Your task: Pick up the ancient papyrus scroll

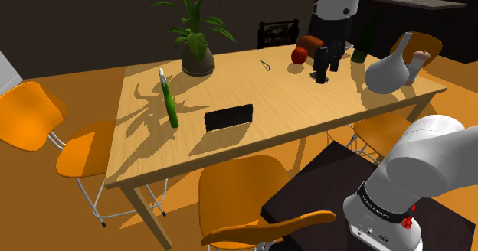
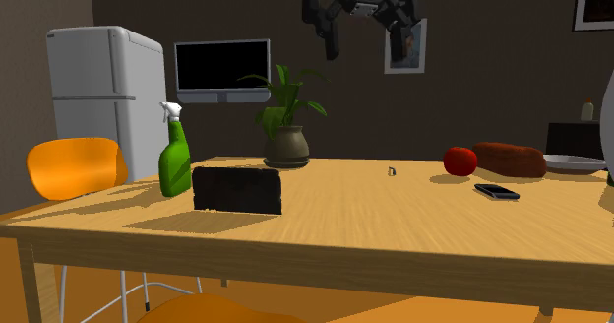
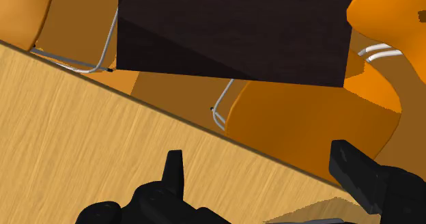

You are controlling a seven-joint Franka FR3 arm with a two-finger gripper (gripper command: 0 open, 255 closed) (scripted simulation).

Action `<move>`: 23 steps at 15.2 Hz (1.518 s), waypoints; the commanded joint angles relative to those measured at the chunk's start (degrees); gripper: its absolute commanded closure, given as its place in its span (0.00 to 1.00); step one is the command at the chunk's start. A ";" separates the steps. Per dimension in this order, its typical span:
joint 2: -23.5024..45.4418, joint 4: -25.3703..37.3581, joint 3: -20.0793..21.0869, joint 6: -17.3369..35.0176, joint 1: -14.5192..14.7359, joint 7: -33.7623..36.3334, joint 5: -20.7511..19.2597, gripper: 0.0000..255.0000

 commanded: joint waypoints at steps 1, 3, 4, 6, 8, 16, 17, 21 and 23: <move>0.00 0.00 0.00 0.00 0.00 0.00 0.00 0.00; 3.35 -0.04 -1.17 3.80 1.43 -4.81 -1.10 0.00; 5.10 0.05 -1.70 5.66 2.13 -7.19 -1.56 0.00; 8.68 0.44 -2.67 9.30 3.57 -11.84 -2.35 0.00; 12.35 1.07 -3.48 12.81 4.97 -16.43 -2.92 0.00; 27.09 5.47 -4.89 25.13 10.22 -34.19 -3.41 0.00; 28.87 6.16 -4.87 26.46 10.83 -36.33 -3.32 0.00; 35.69 9.07 -4.23 31.37 13.01 -44.75 -2.79 0.00; 38.89 10.54 -3.66 33.58 14.02 -48.83 -2.49 0.00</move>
